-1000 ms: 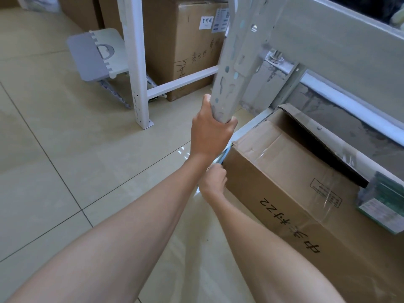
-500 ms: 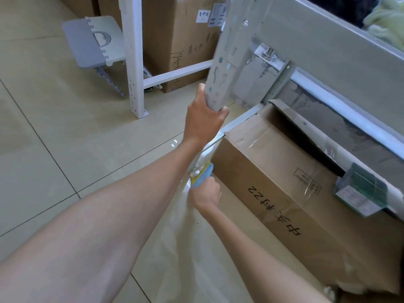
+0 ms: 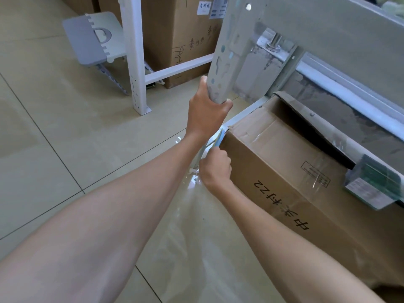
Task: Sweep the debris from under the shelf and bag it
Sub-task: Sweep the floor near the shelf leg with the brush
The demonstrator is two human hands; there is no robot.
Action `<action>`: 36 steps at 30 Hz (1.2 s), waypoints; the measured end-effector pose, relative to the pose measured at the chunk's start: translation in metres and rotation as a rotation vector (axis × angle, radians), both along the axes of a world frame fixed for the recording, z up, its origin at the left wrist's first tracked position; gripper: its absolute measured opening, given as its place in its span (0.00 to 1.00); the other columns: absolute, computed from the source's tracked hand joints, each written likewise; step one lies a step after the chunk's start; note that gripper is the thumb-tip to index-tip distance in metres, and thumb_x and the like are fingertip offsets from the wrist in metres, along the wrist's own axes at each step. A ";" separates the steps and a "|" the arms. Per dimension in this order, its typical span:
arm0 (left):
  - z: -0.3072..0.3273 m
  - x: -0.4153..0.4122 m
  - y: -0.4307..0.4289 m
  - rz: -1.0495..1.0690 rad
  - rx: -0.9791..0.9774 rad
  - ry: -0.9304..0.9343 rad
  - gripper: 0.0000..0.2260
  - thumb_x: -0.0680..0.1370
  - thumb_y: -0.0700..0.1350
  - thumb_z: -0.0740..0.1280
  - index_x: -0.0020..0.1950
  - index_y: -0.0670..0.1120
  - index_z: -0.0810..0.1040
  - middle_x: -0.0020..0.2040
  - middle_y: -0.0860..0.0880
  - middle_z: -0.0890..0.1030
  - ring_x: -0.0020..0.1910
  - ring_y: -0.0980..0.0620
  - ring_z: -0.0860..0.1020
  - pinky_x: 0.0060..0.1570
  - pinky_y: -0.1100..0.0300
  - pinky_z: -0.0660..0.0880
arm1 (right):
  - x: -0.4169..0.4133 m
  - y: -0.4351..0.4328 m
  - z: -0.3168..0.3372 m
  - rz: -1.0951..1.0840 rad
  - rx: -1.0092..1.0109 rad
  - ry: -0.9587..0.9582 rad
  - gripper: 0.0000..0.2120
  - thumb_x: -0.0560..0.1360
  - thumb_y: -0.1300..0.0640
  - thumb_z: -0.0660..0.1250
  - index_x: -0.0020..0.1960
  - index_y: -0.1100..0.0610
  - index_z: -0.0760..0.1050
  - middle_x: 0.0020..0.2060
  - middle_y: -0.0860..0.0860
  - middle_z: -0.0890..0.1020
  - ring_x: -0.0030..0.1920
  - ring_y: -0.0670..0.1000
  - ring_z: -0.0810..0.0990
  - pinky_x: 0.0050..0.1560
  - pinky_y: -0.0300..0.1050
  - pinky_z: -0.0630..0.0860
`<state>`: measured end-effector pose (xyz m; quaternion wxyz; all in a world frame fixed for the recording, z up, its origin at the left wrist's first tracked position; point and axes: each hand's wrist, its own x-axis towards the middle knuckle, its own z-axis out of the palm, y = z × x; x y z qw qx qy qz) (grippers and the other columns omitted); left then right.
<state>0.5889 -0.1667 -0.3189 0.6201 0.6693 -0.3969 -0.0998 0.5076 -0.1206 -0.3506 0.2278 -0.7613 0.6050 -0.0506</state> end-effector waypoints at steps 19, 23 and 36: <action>0.003 -0.002 0.003 -0.003 -0.005 0.017 0.19 0.70 0.45 0.72 0.55 0.49 0.65 0.43 0.55 0.71 0.37 0.61 0.71 0.37 0.60 0.77 | -0.031 0.026 -0.026 -0.040 0.219 -0.017 0.06 0.76 0.56 0.64 0.48 0.57 0.69 0.55 0.57 0.77 0.58 0.60 0.76 0.48 0.47 0.71; 0.005 -0.003 0.004 -0.026 0.009 0.026 0.20 0.71 0.45 0.72 0.57 0.48 0.67 0.45 0.53 0.71 0.39 0.60 0.71 0.37 0.65 0.77 | -0.043 0.039 -0.011 0.033 0.131 0.025 0.11 0.75 0.60 0.61 0.36 0.58 0.62 0.44 0.56 0.74 0.49 0.60 0.76 0.44 0.48 0.71; 0.029 0.035 0.014 -0.395 0.217 0.126 0.14 0.66 0.47 0.79 0.45 0.53 0.77 0.41 0.58 0.80 0.41 0.60 0.78 0.39 0.65 0.76 | 0.029 0.074 -0.017 0.392 -0.062 0.093 0.11 0.76 0.66 0.56 0.55 0.64 0.74 0.49 0.60 0.80 0.50 0.61 0.79 0.40 0.45 0.63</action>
